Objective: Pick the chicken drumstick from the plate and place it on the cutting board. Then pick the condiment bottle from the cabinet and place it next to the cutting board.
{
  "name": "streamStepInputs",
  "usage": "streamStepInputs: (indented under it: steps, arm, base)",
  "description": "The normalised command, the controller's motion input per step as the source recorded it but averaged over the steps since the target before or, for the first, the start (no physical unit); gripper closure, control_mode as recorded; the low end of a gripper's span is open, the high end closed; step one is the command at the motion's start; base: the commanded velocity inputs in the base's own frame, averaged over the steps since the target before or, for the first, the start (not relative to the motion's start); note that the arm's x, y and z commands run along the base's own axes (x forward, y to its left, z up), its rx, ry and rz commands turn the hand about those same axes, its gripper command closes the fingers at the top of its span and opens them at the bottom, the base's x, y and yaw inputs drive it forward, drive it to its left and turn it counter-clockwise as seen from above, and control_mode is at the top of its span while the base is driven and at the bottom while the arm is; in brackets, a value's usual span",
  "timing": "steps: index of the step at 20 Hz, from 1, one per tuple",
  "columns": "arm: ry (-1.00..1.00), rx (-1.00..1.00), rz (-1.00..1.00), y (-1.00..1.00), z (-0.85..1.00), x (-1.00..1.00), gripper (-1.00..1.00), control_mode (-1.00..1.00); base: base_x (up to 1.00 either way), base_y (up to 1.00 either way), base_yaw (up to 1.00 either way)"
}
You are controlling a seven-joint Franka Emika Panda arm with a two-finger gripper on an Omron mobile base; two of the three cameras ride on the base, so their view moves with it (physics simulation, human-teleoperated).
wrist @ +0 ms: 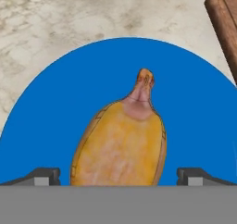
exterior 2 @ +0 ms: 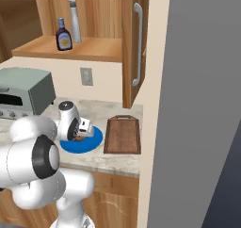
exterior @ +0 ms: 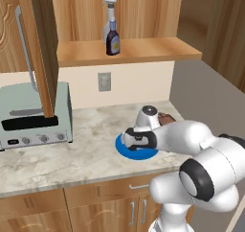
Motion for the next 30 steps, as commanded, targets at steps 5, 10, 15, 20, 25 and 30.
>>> streamStepInputs:
  steps: [5,10,15,20,25,30]
  arm:
    - [0.00,0.00,0.00,0.01,-0.12,0.07,1.00,-1.00]
    - [0.00,0.00,0.00,0.00,0.00,0.00,1.00,-1.00]
    - [0.00,0.00,0.00,0.00,0.01,0.00,1.00,-1.00]
    - [0.00,0.00,0.00,0.00,0.16,-0.02,1.00,-1.00]
    - [0.03,0.00,0.00,-0.04,0.21,-0.02,1.00,-1.00]
    - [0.04,-0.01,0.00,-0.09,0.13,-0.01,1.00,-1.00]
  base:
    - [0.00,0.00,0.00]
    - [0.00,0.00,0.00]
    - [0.00,0.00,0.00]
    - [0.00,0.00,0.00]
    - [0.00,0.00,0.00]
    - [0.00,0.00,0.00]
